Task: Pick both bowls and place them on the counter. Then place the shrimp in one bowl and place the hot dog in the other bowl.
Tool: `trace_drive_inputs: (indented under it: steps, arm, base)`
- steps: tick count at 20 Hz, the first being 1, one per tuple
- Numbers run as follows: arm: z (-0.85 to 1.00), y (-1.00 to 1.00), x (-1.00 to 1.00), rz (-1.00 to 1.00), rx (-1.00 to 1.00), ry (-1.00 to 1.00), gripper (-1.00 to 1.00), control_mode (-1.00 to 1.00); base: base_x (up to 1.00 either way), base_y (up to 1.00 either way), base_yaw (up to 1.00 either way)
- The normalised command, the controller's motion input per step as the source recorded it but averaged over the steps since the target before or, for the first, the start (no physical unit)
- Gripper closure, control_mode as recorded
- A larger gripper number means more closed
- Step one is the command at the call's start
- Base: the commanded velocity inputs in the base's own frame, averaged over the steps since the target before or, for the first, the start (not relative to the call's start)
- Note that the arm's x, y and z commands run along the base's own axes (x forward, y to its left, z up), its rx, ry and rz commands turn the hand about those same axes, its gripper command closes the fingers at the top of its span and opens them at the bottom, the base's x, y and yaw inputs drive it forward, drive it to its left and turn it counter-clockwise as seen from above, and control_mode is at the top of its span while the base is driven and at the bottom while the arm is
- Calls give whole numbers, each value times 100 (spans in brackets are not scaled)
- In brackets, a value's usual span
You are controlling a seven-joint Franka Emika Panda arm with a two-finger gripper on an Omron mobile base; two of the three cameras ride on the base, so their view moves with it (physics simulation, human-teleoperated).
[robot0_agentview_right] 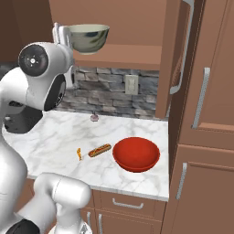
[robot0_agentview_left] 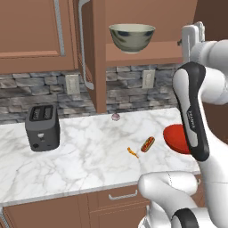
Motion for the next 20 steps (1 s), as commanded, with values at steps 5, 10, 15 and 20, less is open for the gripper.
trace_drive_inputs:
  steps: [5,10,15,20]
  arm:
    - [3,0,38,11,1,1,-100,-100]
    - [6,2,34,9,1,0,-100,-100]
    - [12,4,36,8,0,-1,-100,-100]
    - [12,4,31,3,0,-1,-100,-100]
  base:
    - [0,0,0]
    - [0,0,0]
    - [0,0,0]
    - [0,0,0]
